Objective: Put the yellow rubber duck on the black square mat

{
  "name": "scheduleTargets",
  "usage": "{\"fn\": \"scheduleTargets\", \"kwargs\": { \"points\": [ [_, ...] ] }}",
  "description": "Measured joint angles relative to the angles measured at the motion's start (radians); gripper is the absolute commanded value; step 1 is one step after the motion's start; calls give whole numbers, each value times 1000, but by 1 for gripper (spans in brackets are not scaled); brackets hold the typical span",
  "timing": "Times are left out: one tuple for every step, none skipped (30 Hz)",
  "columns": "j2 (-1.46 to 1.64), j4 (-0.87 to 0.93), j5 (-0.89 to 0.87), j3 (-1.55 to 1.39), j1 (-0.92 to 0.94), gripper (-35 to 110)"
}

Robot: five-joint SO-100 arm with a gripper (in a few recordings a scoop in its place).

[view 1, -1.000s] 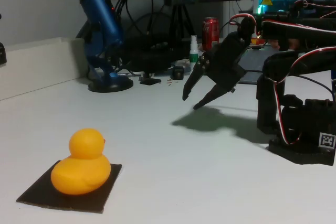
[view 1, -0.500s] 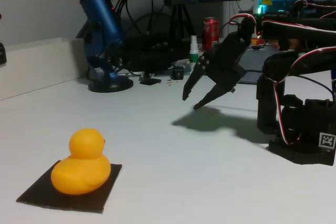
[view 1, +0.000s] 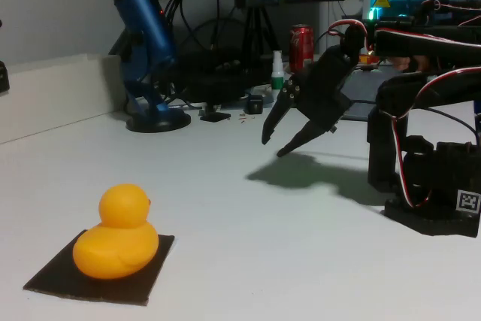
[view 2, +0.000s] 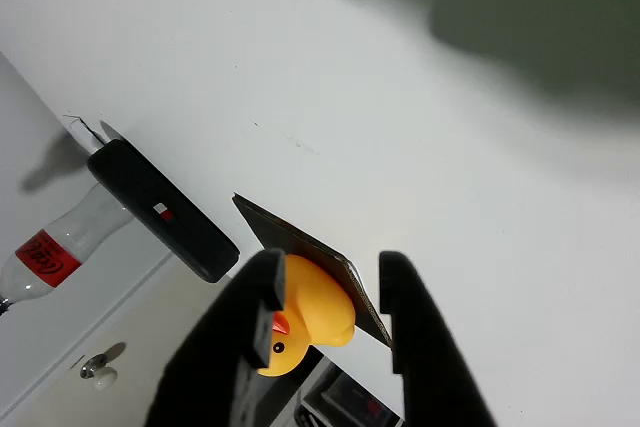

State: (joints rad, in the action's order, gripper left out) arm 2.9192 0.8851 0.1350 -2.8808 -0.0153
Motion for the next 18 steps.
{"fn": "scheduleTargets", "kwargs": {
  "points": [
    [0,0,0,0,0,11],
    [0,0,0,0,0,11],
    [0,0,0,0,0,11],
    [0,0,0,0,0,11],
    [0,0,0,0,0,11],
    [0,0,0,0,0,11],
    [0,0,0,0,0,11],
    [0,0,0,0,0,11],
    [0,0,0,0,0,11],
    [0,0,0,0,0,11],
    [0,0,0,0,0,10],
    [0,0,0,0,0,10],
    [0,0,0,0,0,9],
    [0,0,0,0,0,8],
    [0,0,0,0,0,7],
    [0,0,0,0,0,6],
    [0,0,0,0,0,6],
    [0,0,0,0,0,6]
  ]
}}
